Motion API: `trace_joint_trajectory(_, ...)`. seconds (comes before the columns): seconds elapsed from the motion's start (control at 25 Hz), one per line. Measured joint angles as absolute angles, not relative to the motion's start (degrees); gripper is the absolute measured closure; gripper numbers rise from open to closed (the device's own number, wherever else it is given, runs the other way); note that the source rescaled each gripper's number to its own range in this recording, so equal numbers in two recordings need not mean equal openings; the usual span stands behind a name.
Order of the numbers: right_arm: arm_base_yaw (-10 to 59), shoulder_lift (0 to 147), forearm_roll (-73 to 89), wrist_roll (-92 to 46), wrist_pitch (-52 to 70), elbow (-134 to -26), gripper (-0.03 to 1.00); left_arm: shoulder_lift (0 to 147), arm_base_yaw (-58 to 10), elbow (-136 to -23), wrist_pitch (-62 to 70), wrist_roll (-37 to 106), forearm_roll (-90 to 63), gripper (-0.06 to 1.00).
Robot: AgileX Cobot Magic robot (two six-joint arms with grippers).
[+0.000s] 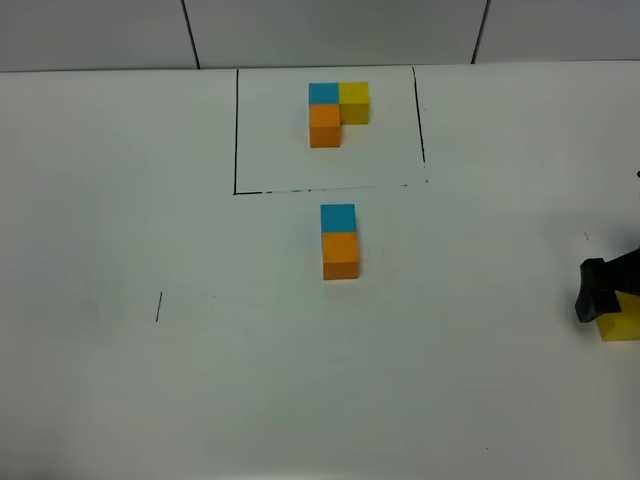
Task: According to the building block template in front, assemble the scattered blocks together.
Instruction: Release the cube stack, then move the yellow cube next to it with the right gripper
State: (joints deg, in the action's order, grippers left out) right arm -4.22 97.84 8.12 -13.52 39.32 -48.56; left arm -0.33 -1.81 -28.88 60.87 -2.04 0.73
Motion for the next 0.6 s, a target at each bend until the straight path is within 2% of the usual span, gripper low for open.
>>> trace_joint_trajectory(0.6,-5.9,101.3,8.6,-15.0,37.3,-48.6,-0.03,-0.3,-1.8,-28.9,60.9,-2.0,0.7,0.48)
